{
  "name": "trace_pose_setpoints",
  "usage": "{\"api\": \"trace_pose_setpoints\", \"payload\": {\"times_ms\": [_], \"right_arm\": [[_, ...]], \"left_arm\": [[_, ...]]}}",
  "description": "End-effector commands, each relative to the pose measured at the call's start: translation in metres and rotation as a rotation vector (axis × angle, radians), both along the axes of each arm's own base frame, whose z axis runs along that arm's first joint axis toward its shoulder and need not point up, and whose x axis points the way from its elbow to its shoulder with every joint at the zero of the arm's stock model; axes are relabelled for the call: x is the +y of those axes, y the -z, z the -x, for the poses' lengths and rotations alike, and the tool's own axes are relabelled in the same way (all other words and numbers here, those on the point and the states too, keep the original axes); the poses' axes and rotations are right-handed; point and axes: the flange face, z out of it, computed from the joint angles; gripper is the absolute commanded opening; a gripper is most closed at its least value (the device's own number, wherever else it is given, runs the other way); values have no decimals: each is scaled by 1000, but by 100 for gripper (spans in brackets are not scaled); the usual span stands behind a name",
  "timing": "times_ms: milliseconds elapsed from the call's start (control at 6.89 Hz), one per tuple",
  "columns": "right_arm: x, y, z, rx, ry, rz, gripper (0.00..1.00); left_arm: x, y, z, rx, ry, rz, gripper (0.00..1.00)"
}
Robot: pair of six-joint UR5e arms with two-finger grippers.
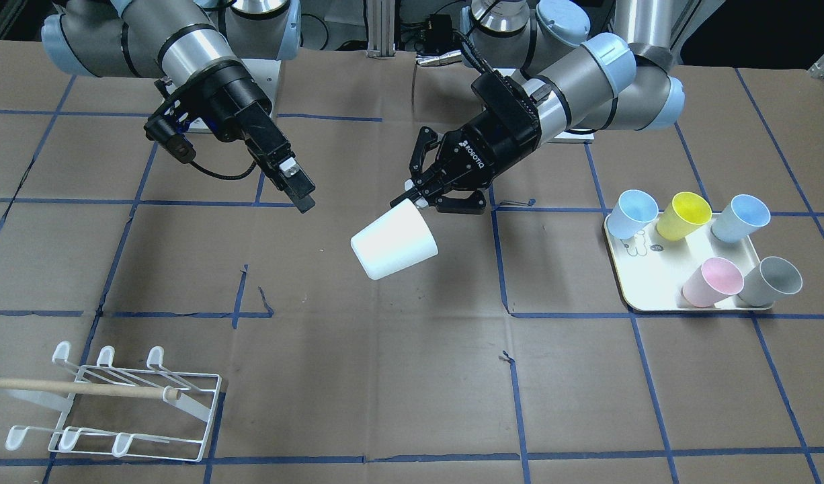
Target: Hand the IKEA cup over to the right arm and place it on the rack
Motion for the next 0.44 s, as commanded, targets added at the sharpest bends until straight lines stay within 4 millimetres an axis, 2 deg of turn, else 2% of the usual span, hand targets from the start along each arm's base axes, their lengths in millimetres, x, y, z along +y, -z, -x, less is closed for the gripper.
{"api": "trace_pose_setpoints", "payload": {"times_ms": [0, 145, 290], "right_arm": [[-1, 9, -10, -13, 26, -48, 100], [2, 14, -26, -26, 0, -67, 100], [1, 15, -29, -33, -2, -76, 100]], "left_arm": [[-1, 3, 1, 8, -3, -4, 0], [-2, 2, 1, 8, -3, -2, 0], [-2, 2, 1, 9, -3, -3, 0]]}}
